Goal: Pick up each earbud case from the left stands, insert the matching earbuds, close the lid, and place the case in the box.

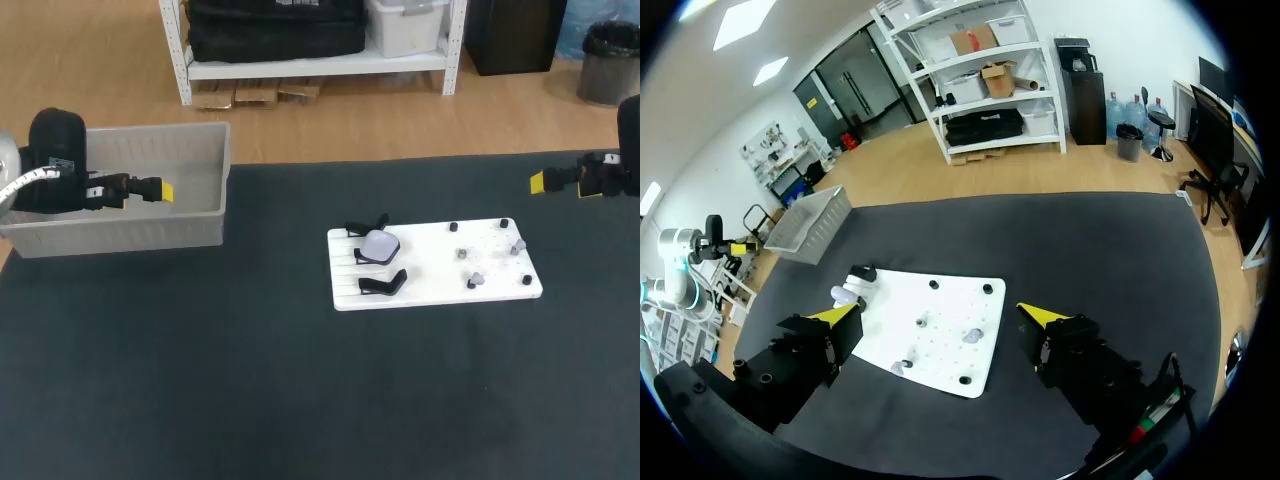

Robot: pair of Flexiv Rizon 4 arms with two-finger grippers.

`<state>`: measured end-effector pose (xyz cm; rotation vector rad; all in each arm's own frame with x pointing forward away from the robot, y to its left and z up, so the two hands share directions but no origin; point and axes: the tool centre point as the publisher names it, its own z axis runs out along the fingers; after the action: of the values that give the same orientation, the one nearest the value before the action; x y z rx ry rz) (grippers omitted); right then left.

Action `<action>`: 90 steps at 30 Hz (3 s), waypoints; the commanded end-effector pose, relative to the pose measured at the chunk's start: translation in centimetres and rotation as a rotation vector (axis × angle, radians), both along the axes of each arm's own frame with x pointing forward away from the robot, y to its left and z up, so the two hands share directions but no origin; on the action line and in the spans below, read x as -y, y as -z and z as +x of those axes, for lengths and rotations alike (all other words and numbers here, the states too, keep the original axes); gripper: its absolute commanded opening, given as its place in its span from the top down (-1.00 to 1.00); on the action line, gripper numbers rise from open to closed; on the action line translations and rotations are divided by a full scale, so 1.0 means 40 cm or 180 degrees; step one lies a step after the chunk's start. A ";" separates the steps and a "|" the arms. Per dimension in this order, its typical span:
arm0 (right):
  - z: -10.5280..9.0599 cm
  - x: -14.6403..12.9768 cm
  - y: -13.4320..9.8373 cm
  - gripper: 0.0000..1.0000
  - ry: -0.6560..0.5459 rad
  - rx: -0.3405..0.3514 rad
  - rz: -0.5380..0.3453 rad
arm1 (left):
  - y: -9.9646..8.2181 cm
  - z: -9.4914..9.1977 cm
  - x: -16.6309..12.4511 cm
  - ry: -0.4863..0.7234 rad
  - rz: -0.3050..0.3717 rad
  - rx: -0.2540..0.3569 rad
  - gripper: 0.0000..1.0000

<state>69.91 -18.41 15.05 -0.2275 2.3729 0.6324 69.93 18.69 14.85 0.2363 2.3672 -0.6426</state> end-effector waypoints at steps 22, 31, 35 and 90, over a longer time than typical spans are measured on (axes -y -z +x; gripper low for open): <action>0.001 0.001 0.001 -1.00 -0.0007 0.0000 0.0003 | -0.015 -0.014 0.125 0.2189 0.0083 0.1920 -1.00; 0.001 0.001 0.001 -1.00 -0.0007 0.0000 0.0003 | -0.026 -0.036 0.156 0.2800 0.0152 0.2040 -1.00; 0.001 0.001 0.001 -1.00 -0.0007 0.0000 0.0003 | -0.026 -0.036 0.156 0.2800 0.0152 0.2040 -1.00; 0.001 0.001 0.001 -1.00 -0.0007 0.0000 0.0003 | 0.280 0.045 0.700 0.3290 0.0063 0.1642 -1.00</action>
<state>69.92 -18.40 15.05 -0.2274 2.3731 0.6321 70.68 -7.42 4.85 1.4708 1.6170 -0.8528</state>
